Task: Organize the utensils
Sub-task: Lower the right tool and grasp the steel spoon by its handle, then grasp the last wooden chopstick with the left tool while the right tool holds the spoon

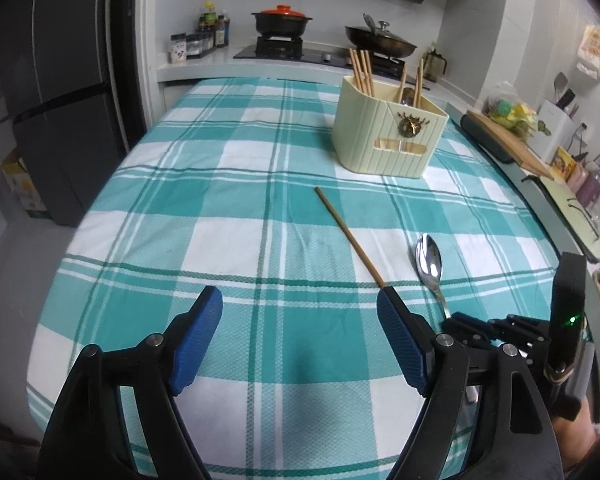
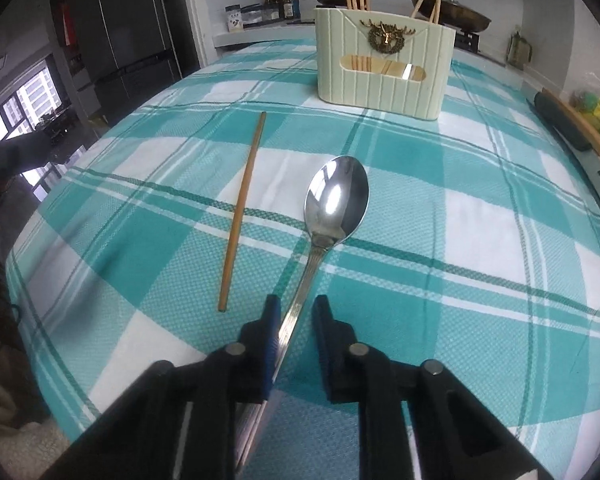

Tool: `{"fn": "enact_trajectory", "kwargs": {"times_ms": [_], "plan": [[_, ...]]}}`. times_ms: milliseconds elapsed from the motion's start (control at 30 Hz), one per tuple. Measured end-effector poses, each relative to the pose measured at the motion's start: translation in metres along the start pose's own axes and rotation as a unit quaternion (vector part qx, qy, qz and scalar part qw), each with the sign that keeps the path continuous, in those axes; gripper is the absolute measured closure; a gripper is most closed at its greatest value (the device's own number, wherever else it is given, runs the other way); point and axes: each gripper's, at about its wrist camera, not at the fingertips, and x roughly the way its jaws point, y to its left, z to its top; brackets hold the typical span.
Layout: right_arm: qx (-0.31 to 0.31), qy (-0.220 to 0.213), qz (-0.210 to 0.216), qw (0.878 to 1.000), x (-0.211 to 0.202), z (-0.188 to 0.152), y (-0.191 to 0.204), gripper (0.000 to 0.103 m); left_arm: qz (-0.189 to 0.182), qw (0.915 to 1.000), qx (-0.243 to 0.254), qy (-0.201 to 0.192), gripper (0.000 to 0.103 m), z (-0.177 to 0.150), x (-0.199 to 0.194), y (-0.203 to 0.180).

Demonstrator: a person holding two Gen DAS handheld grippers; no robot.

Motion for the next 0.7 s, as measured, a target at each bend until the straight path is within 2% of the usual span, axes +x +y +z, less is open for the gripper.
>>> {"fn": "enact_trajectory", "kwargs": {"times_ms": [200, 400, 500, 567, 633, 667, 700], "plan": [[0.045, -0.004, -0.047, 0.998, -0.008, -0.005, -0.031, 0.096, -0.019, 0.9995, 0.006, 0.024, 0.021, 0.009, 0.014, -0.005], [0.091, -0.004, -0.127, 0.988, -0.024, -0.025, -0.074, 0.096, -0.040, 0.9973, 0.020, 0.057, 0.019, 0.020, 0.054, -0.035], [0.107, -0.009, -0.131, 0.986, -0.030, -0.033, -0.087, 0.096, -0.041, 0.9959, 0.018, 0.079, 0.019, 0.017, 0.084, -0.056], [0.108, -0.011, -0.132, 0.985, -0.032, -0.035, -0.089, 0.095, -0.026, 0.9954, 0.031, 0.087, 0.019, 0.013, 0.100, -0.070], [0.105, -0.012, -0.133, 0.986, -0.033, -0.036, -0.088, 0.091, -0.011, 0.9947, 0.048, 0.090, 0.019, 0.007, 0.110, -0.079], [0.103, -0.013, -0.132, 0.986, -0.033, -0.036, -0.088, 0.084, 0.000, 0.9939, 0.061, 0.092, 0.019, 0.002, 0.114, -0.083], [0.103, -0.016, -0.129, 0.986, -0.035, -0.036, -0.088, 0.072, 0.012, 0.9929, 0.073, 0.094, 0.019, -0.002, 0.117, -0.085]]}}
